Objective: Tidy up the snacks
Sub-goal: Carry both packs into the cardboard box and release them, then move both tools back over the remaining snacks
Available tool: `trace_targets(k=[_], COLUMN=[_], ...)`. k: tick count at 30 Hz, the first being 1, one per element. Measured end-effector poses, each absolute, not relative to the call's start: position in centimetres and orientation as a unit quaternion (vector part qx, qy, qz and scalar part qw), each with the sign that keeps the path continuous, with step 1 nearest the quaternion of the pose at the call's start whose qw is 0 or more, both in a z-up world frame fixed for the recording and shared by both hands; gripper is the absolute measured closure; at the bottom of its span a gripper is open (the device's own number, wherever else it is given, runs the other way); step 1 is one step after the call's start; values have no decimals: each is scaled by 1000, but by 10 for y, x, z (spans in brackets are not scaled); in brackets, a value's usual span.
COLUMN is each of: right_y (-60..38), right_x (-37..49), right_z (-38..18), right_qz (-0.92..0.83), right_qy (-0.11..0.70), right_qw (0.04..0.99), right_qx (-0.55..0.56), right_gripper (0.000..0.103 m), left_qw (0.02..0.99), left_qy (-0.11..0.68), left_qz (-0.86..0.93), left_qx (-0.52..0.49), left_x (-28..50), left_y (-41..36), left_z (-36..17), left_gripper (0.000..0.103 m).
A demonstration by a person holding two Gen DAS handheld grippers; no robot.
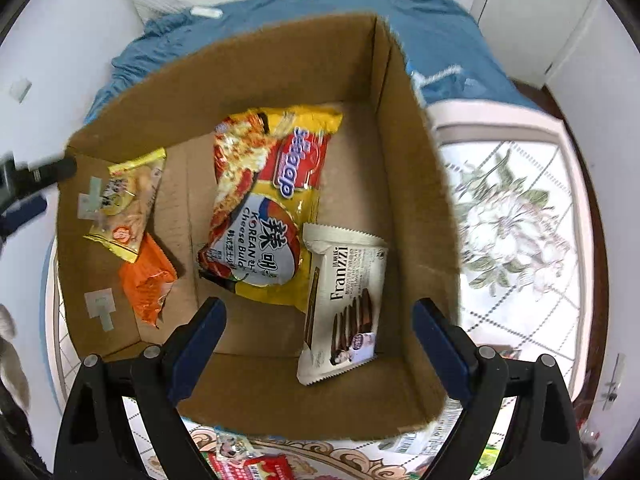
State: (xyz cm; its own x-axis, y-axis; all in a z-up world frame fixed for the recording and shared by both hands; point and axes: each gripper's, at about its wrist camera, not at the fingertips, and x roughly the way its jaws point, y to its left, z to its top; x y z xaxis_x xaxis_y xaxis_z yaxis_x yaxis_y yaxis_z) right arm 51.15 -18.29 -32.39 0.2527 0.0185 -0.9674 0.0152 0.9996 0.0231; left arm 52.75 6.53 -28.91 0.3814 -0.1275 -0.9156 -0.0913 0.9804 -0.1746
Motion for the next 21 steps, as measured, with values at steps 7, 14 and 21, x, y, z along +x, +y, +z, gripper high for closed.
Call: trace_targets(k=[7, 14, 21], right_y=[-181, -181, -185], right_x=[466, 417, 375], right_z=[-289, -272, -250], right_qz=[0, 8, 22], right_qy=[558, 537, 520], right_qw=[830, 844, 854], right_qx=[-3, -11, 4], right_gripper=[7, 7, 7], left_qw=[851, 874, 897], left_qy=[524, 486, 441], left_qz=[5, 7, 2], left_qx=[-42, 7, 29], left_x=[441, 377, 341], left_y=[42, 13, -5], left_z=[-286, -264, -218], left_gripper=[6, 6, 6])
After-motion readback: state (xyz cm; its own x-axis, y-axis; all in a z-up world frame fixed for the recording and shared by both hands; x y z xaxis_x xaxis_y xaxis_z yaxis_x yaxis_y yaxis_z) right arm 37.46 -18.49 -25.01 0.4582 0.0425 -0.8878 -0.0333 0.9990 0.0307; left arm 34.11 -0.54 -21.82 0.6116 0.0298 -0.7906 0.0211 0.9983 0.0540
